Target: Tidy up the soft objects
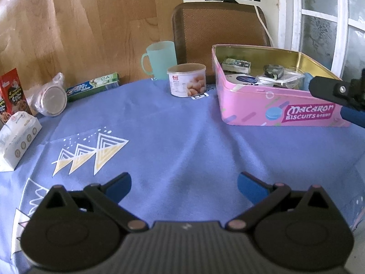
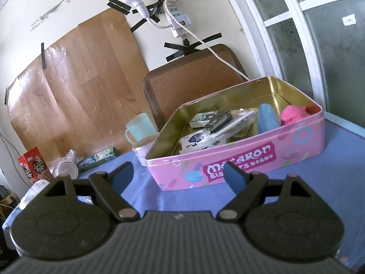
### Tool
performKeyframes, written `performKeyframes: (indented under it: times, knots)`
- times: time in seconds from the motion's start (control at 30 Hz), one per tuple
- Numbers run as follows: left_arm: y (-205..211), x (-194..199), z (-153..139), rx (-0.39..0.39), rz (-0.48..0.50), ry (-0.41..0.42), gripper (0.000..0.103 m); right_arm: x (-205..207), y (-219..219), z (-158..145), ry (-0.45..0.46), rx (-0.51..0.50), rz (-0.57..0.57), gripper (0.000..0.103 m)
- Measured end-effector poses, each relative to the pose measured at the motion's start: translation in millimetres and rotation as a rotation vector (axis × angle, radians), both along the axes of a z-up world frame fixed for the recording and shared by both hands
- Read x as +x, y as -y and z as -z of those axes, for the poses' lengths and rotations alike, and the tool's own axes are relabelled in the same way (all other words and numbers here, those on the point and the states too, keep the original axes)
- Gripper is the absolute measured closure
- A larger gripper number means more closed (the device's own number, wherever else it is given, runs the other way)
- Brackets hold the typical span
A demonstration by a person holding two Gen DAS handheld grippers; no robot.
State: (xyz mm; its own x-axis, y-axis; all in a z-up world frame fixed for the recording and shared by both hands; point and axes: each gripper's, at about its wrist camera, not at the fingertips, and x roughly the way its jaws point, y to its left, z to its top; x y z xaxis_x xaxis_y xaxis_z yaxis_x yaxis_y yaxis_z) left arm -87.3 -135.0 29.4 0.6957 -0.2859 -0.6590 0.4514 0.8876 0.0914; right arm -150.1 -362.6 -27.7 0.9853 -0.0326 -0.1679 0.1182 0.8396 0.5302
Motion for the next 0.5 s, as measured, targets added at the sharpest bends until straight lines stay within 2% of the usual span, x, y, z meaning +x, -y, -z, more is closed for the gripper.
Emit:
performKeyframes:
  times: [0.5]
  knots:
    - [-0.4,1.4,0.4,-0.001,-0.013,0.003,0.0,2.9,1.4,4.3,-0.011,0.01,0.001,0.015]
